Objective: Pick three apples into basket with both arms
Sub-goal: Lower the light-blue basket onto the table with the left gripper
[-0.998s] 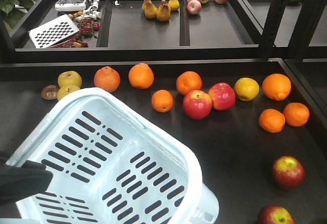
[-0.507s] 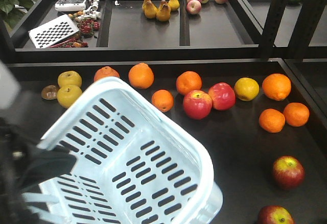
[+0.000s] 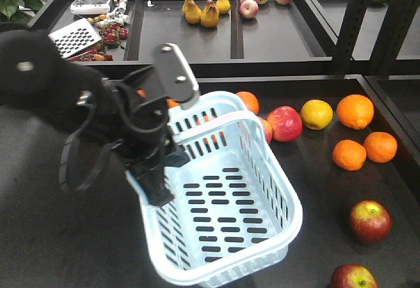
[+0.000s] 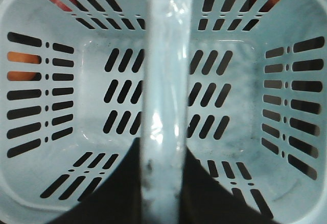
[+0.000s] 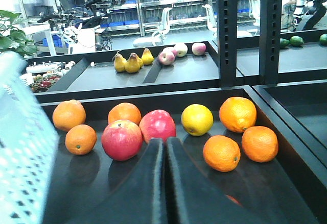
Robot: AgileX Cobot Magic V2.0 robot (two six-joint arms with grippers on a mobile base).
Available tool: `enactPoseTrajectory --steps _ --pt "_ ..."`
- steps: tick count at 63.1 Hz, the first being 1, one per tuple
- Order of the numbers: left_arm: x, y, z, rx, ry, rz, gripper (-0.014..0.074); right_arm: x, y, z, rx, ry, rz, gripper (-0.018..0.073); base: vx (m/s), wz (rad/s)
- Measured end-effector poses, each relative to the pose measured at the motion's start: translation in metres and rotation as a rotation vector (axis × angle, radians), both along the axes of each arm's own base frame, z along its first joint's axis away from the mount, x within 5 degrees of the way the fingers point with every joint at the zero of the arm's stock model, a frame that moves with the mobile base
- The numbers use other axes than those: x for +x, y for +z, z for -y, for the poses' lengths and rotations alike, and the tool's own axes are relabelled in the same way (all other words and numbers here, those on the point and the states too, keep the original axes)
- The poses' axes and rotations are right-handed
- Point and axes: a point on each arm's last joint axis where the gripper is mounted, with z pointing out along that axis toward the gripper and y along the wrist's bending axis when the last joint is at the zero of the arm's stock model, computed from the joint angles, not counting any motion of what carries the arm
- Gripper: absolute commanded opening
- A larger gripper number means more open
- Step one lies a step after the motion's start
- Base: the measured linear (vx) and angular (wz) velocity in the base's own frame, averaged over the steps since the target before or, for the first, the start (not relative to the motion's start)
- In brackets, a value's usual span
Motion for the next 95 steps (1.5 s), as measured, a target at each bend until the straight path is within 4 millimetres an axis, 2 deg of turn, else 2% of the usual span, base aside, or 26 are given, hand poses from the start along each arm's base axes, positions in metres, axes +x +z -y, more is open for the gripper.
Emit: enactPoseTrajectory --steps 13,25,43,52,62,70,77,82,90,95 --pt "0.036 -0.028 0.023 0.077 -0.062 0.001 -0.0006 0.000 0.000 0.000 0.000 0.000 0.000 -0.0004 0.00 0.00" --pt "0.056 -0.050 0.036 0.121 -0.067 -0.019 -0.0002 0.000 0.000 0.000 0.000 0.000 0.000 -0.0004 0.00 0.00" --pt "0.071 -0.070 0.046 0.140 -0.065 -0.052 0.0019 0.000 0.000 0.000 0.000 0.000 0.000 -0.0004 0.00 0.00" --pt "0.075 -0.077 0.043 0.154 -0.055 -0.078 0.0078 0.000 0.000 0.000 0.000 0.000 0.000 -0.0004 0.00 0.00" --pt "0.081 -0.077 0.035 0.147 -0.006 -0.098 0.0224 0.000 0.000 0.000 0.000 0.000 -0.001 -0.0004 0.00 0.00" --pt "0.084 -0.076 0.032 0.139 0.022 -0.103 0.0384 0.000 0.000 0.000 0.000 0.000 -0.001 -0.0004 0.00 0.00" --pt "0.084 -0.075 0.032 0.134 0.040 -0.113 0.0474 0.000 0.000 0.000 0.000 0.000 -0.001 -0.0004 0.00 0.00" --pt "0.083 -0.075 0.031 0.132 0.058 -0.130 0.0490 0.000 0.000 0.000 0.000 0.000 -0.001 -0.0004 0.00 0.00" --pt "0.079 -0.070 0.027 0.146 0.093 -0.168 0.0462 0.000 0.000 0.000 0.000 0.000 -0.001 -0.0004 0.00 0.00" --pt "0.071 -0.055 0.022 0.135 0.127 -0.185 0.0419 0.000 0.000 0.000 0.000 0.000 -0.001 -0.0004 0.00 0.00"
